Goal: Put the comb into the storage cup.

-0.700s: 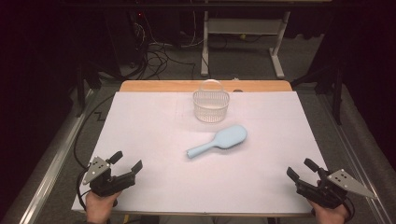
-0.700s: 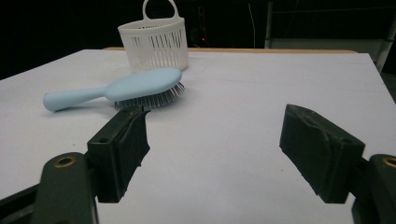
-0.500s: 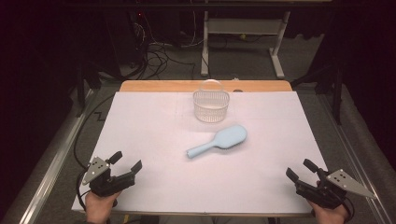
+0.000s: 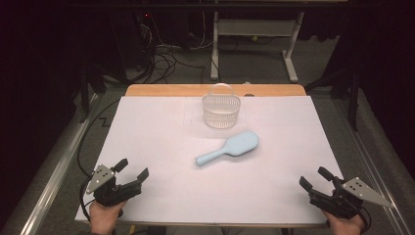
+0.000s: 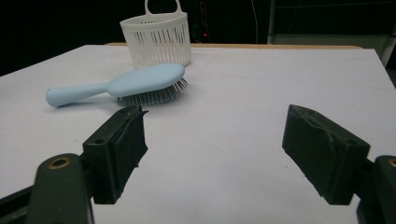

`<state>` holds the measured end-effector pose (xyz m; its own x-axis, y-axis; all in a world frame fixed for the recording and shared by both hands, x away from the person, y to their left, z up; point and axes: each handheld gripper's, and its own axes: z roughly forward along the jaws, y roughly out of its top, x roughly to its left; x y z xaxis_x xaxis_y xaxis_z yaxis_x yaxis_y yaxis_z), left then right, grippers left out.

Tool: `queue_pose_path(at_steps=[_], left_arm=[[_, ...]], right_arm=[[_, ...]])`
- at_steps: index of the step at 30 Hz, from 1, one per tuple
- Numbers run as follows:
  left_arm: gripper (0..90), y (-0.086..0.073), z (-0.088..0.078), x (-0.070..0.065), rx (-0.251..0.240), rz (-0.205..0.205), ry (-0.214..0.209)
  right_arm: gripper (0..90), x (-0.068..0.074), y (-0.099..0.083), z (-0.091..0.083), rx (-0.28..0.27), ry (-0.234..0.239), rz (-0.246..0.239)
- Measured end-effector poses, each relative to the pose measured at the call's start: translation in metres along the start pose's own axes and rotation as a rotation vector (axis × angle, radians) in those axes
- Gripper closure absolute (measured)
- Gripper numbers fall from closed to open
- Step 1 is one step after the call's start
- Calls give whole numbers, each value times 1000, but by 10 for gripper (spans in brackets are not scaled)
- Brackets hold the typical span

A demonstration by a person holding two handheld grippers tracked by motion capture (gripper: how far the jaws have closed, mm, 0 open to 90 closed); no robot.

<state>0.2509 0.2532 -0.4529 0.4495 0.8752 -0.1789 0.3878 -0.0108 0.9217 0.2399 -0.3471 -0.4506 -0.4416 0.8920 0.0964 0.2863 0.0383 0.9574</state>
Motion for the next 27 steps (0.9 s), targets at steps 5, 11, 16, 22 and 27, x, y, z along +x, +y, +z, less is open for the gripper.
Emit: queue_pose_path(at_steps=[5,11,16,22,27], left_arm=[[142,0,0,0,-1,1,-5],[142,0,0,0,-2,-2,-5],[142,0,0,0,-2,0,-6],[142,0,1,-1,-1,1,-8],[142,0,1,-1,0,2,-8]], right_arm=[[217,0,0,0,-2,10,7],[217,0,1,1,-10,17,26],[217,4,3,4,-10,34,13],[217,10,5,7,-13,47,-13],[218,13,7,11,-14,57,-26]])
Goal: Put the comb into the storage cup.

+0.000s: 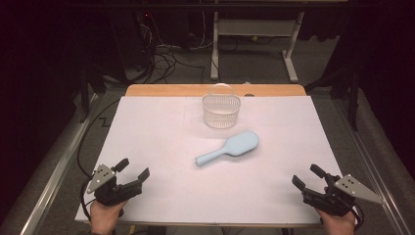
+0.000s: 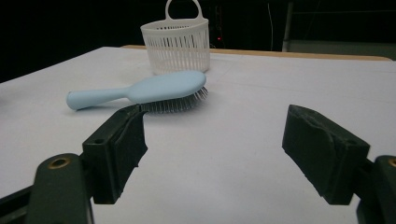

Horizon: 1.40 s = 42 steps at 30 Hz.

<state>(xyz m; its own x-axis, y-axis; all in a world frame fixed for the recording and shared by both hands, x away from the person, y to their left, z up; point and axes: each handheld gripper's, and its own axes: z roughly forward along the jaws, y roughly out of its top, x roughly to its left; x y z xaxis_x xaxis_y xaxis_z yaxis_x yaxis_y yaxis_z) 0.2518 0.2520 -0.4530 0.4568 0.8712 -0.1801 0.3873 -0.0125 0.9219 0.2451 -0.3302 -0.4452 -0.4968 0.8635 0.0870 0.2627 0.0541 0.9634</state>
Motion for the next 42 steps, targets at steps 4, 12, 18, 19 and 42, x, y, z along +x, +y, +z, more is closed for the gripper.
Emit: queue_pose_path(at_steps=[4,12,18,19,42], left_arm=[[142,0,1,0,2,4,-2],[142,0,1,0,3,4,-5],[142,0,3,0,7,4,-8],[142,0,3,0,8,4,-8],[142,0,4,-1,10,9,-11]], right_arm=[[219,5,2,5,-1,17,-5],[221,14,4,16,9,49,-16],[221,18,5,22,16,70,-22],[221,18,5,22,16,70,-22],[225,31,9,37,13,116,-35]])
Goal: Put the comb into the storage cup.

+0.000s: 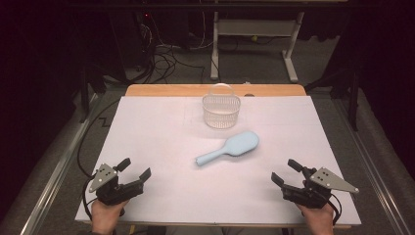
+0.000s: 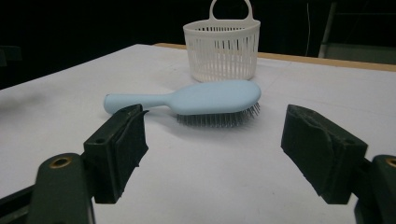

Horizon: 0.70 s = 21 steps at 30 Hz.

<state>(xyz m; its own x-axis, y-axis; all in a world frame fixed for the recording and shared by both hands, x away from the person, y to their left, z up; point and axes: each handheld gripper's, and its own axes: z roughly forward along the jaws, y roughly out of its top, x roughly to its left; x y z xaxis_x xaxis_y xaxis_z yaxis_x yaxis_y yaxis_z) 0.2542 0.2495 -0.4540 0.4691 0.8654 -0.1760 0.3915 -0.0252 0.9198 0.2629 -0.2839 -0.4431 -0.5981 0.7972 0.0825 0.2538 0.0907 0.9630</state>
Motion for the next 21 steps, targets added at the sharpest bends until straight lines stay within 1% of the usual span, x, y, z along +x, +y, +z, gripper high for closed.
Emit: queue_pose_path(at_steps=[9,12,21], left_arm=[[142,0,0,0,2,2,-1],[142,0,0,0,2,3,-1],[142,0,1,-1,4,7,-4]], right_arm=[[225,6,3,8,-1,25,-12],[238,9,3,11,-4,30,-10],[254,16,5,22,9,64,-16]])
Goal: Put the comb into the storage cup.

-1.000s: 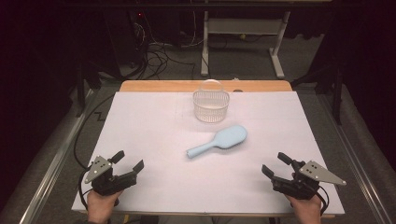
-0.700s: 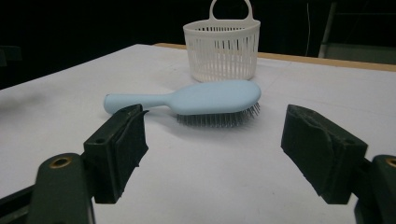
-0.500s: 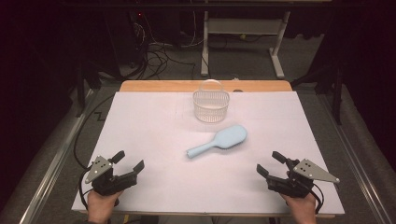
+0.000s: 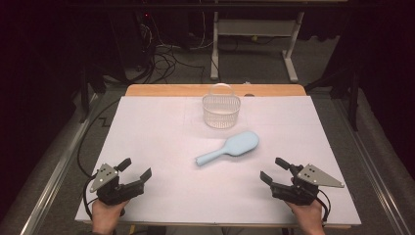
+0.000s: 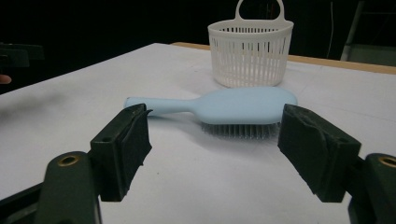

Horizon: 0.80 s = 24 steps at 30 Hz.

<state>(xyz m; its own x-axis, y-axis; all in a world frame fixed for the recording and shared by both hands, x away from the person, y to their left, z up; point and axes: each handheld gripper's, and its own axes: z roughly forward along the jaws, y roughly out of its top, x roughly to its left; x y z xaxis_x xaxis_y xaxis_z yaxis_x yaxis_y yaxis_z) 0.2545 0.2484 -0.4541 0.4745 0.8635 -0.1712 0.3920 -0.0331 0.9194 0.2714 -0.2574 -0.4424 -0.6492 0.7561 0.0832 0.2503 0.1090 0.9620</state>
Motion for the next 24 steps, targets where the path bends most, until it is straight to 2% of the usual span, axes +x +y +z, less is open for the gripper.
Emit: queue_pose_path(at_steps=[11,24], left_arm=[[142,0,0,0,1,-1,1],[142,0,0,0,1,1,0]], right_arm=[[256,12,2,18,14,52,-13],[266,21,8,34,2,81,-6]])
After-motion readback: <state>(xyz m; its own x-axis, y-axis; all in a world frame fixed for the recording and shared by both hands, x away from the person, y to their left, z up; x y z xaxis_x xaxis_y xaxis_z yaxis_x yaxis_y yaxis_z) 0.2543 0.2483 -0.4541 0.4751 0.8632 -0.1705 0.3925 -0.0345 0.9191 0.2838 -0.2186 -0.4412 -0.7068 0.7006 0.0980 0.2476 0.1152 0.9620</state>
